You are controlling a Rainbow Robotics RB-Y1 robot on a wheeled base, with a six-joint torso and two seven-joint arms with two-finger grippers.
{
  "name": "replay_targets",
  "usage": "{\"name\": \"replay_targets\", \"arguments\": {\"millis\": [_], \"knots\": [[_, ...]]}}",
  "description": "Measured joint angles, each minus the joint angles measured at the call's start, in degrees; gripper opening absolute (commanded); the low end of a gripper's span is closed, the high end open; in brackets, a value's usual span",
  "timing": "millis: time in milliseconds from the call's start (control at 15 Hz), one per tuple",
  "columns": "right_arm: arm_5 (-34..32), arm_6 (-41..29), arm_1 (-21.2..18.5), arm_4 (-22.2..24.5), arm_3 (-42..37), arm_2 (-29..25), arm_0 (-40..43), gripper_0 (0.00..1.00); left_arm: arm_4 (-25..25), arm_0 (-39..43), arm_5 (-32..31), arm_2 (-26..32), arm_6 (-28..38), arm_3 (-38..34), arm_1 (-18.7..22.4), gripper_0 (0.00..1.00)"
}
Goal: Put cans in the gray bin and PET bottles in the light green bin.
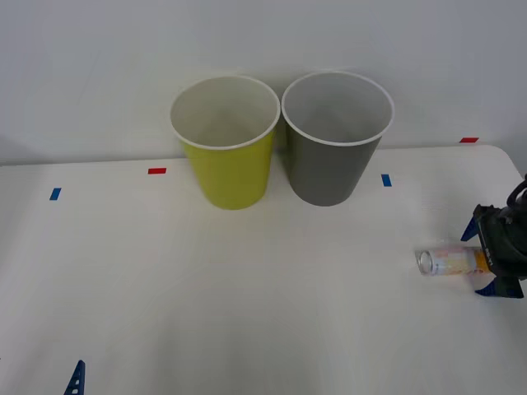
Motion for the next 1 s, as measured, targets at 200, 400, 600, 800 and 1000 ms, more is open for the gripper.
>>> {"name": "replay_targets", "arguments": {"millis": [200,400,600,800,1000], "knots": [[-0.96,0.46,0.0,0.07,-0.06,1.4,-0.07,0.01,0.0,0.0,0.0,0.0,0.0,0.0,0.0,1.0],[-1.92,0.51,0.3,1.58,-0.71,3.04,-0.12,0.0,0.0,0.0,0.0,0.0,0.0,0.0,0.0,1.0],[-1.9,0.54,1.36,3.22,-1.05,3.26,-0.1,0.0,0.0,0.0,0.0,0.0,0.0,0.0,0.0,1.0],[-0.08,0.69,1.61,3.54,-2.54,3.29,-0.01,0.0,0.0,0.0,0.0,0.0,0.0,0.0,0.0,1.0],[0.68,1.97,2.22,4.73,-3.82,2.74,0.17,0.0,0.0,0.0,0.0,0.0,0.0,0.0,0.0,1.0]]}}
